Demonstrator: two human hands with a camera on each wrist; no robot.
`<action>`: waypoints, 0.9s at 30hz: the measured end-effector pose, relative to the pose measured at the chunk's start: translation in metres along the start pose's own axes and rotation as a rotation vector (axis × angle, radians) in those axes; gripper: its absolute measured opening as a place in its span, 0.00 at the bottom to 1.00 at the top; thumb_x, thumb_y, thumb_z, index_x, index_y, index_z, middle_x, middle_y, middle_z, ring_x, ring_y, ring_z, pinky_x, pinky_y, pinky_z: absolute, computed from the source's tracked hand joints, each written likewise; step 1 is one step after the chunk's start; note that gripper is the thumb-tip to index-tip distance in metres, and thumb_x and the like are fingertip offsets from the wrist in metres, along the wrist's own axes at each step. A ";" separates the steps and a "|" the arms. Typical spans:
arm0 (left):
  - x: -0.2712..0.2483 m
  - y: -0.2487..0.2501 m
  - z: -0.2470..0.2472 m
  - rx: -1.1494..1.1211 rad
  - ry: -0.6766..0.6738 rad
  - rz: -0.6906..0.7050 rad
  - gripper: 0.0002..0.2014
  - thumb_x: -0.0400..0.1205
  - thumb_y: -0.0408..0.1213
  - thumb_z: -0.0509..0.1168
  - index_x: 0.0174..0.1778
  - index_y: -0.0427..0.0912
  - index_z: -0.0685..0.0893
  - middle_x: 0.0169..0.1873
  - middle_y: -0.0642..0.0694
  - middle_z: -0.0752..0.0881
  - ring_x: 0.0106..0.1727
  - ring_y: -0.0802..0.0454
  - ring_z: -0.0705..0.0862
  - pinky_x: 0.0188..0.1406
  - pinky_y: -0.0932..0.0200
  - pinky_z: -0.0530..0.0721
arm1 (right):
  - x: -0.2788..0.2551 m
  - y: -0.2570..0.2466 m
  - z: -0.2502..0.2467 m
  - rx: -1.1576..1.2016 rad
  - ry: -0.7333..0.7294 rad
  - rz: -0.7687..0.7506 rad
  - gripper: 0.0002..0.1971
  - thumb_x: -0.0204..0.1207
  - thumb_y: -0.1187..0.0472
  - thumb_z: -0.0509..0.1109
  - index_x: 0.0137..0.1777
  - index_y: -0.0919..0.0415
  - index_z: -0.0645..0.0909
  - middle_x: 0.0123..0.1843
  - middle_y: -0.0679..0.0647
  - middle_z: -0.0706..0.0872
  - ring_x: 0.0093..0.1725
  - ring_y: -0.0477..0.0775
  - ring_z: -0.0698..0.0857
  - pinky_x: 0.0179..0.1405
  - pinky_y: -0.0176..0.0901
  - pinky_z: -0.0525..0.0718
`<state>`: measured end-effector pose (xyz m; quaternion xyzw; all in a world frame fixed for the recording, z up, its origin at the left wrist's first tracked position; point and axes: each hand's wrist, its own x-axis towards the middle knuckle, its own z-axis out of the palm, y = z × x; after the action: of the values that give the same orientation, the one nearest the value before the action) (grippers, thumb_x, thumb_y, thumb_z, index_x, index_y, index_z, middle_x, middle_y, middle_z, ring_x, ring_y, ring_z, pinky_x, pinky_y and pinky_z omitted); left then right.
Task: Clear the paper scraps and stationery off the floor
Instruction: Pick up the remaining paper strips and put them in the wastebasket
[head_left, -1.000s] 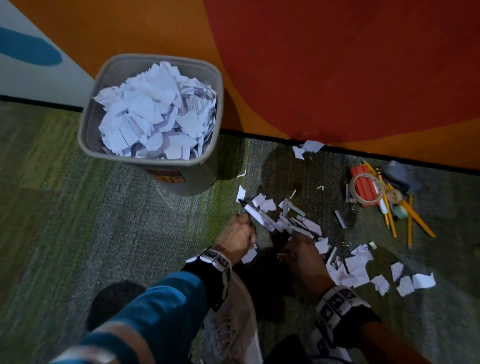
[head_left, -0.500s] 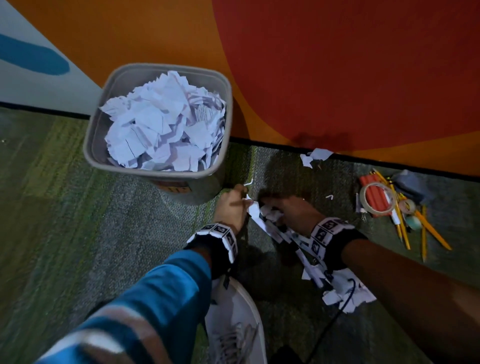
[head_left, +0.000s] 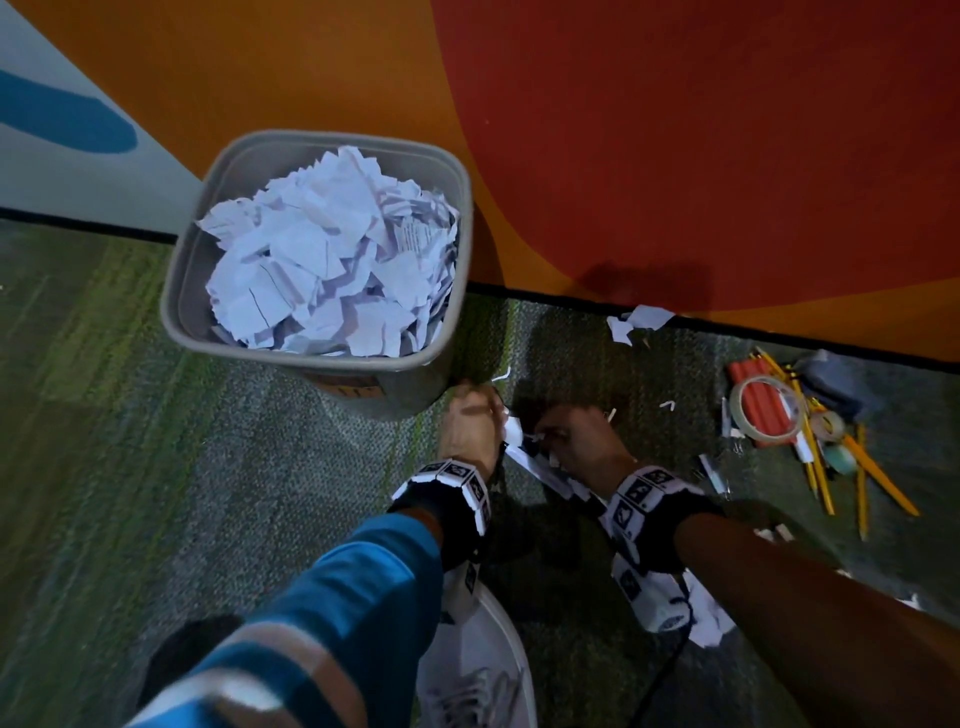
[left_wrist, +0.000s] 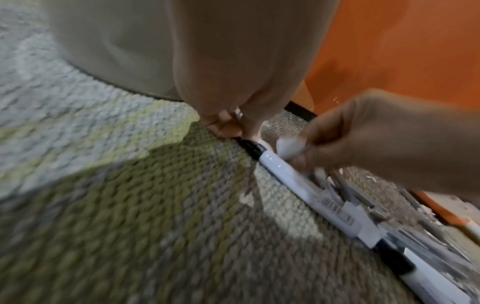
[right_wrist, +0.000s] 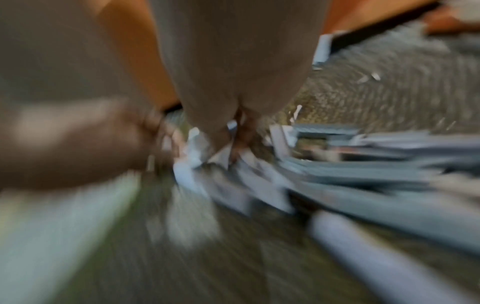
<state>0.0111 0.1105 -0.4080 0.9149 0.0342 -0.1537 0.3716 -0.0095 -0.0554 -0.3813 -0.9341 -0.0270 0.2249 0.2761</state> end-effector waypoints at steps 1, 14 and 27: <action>-0.001 0.000 -0.001 -0.030 0.020 0.011 0.06 0.76 0.29 0.71 0.46 0.42 0.85 0.48 0.40 0.83 0.47 0.40 0.83 0.48 0.52 0.81 | 0.002 -0.002 -0.003 0.068 0.037 0.046 0.09 0.72 0.70 0.73 0.48 0.62 0.91 0.43 0.60 0.92 0.43 0.59 0.90 0.42 0.42 0.81; -0.004 -0.009 -0.002 -0.118 0.082 0.027 0.02 0.73 0.30 0.75 0.40 0.38 0.92 0.43 0.38 0.86 0.46 0.41 0.85 0.43 0.60 0.74 | 0.069 -0.037 -0.020 -0.035 0.040 0.067 0.13 0.72 0.64 0.71 0.56 0.58 0.90 0.53 0.63 0.91 0.54 0.63 0.89 0.53 0.46 0.85; -0.017 -0.015 -0.023 -0.480 0.022 -0.062 0.06 0.75 0.25 0.76 0.35 0.39 0.92 0.33 0.53 0.89 0.34 0.69 0.84 0.40 0.68 0.79 | 0.080 -0.055 -0.025 0.080 0.055 0.188 0.12 0.78 0.61 0.72 0.38 0.69 0.82 0.38 0.66 0.86 0.37 0.60 0.85 0.39 0.48 0.80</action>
<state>-0.0023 0.1384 -0.3974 0.8005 0.1018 -0.1422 0.5733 0.0769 -0.0075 -0.3659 -0.9265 0.0773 0.2251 0.2913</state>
